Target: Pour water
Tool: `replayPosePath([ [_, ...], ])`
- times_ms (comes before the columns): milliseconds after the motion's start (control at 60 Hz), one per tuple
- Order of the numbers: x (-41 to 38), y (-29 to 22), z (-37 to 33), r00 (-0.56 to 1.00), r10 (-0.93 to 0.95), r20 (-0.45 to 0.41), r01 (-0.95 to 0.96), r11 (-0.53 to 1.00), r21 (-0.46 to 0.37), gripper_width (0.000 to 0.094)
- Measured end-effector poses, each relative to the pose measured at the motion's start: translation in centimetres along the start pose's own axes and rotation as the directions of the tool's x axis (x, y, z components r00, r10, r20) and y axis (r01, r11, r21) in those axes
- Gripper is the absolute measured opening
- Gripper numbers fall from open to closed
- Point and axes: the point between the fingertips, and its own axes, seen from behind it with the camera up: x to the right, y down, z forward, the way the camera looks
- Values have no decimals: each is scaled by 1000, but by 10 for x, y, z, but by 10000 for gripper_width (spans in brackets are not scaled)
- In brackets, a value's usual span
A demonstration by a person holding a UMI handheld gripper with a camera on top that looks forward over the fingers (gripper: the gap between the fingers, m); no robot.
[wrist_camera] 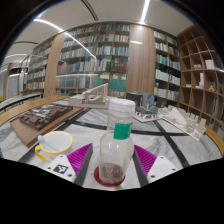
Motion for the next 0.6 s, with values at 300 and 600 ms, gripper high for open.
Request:
replayPosePath([
  [300, 3, 7, -105, 998, 28, -65, -34, 994, -104, 852],
  [600, -5, -8, -268, 991, 40, -129, -55, 992, -115, 850],
])
